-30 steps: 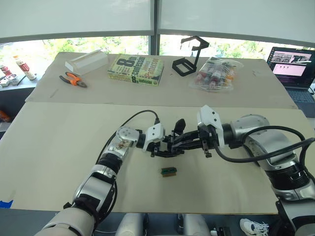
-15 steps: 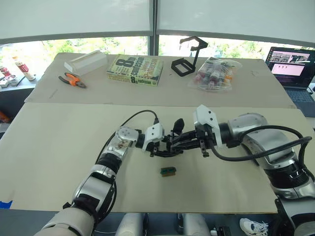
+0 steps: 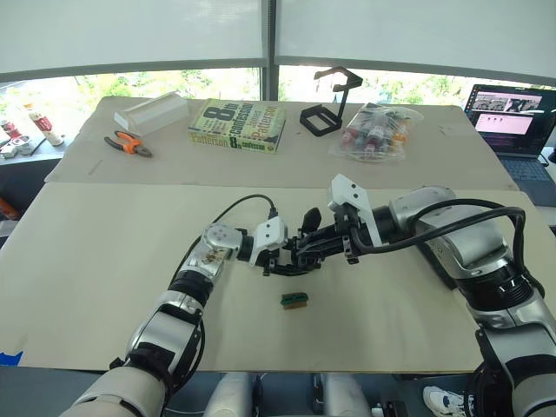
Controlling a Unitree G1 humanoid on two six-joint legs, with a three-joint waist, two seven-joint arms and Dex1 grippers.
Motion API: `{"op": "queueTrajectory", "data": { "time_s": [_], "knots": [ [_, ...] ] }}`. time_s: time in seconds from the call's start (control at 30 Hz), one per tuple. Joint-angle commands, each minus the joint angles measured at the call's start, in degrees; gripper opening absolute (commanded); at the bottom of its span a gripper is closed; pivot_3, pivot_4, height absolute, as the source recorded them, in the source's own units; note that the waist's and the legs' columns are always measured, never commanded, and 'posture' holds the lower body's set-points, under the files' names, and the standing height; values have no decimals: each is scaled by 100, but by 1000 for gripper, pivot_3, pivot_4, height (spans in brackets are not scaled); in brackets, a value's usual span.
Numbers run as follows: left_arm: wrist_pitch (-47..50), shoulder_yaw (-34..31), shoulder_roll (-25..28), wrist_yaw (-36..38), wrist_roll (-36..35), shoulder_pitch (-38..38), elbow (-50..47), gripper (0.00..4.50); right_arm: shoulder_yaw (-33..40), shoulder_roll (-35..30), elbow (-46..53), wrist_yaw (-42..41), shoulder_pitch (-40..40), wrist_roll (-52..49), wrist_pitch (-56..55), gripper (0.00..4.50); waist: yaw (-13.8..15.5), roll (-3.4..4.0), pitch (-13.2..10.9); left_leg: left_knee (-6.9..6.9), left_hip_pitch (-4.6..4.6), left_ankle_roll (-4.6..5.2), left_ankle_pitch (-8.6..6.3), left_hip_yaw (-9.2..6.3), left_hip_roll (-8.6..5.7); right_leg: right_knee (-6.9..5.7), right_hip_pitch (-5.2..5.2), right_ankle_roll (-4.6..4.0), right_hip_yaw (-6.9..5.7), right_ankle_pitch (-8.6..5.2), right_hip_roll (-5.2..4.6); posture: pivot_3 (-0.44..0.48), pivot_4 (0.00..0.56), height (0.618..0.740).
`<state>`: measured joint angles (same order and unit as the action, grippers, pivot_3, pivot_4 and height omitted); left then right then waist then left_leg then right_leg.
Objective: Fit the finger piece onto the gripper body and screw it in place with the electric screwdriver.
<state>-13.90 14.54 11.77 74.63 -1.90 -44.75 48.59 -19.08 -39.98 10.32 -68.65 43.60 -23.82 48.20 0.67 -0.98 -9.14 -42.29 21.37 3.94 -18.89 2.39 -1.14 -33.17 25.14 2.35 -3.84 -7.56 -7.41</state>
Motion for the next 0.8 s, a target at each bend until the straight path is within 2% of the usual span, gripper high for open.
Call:
{"op": "queueTrajectory", "data": {
  "time_s": [0.03,0.53,0.67,0.8],
  "knots": [
    [-36,59,-83,5,52,-93,-32,2268,-344,-91,-83,261,-259,370,127,311,1,0,1,0,0,0,0,0,0,0,-1,0,0,0,0,0,150,740],
    [-39,37,-66,20,63,-136,-6,2268,-381,-79,-315,271,-327,482,-201,311,-2,3,19,4,-16,0,0,0,4,1,-11,0,0,0,0,0,150,740],
    [-43,34,-60,23,69,-136,-2,2268,-105,87,-198,273,-383,310,-612,311,-3,3,19,5,-16,0,0,0,4,1,-11,0,0,0,0,0,150,740],
    [-54,31,-36,41,74,-106,-9,2268,187,191,-10,283,-327,53,-465,311,-18,3,19,6,-15,-1,0,1,6,1,-7,0,0,0,2,0,150,740]
  ]
}}
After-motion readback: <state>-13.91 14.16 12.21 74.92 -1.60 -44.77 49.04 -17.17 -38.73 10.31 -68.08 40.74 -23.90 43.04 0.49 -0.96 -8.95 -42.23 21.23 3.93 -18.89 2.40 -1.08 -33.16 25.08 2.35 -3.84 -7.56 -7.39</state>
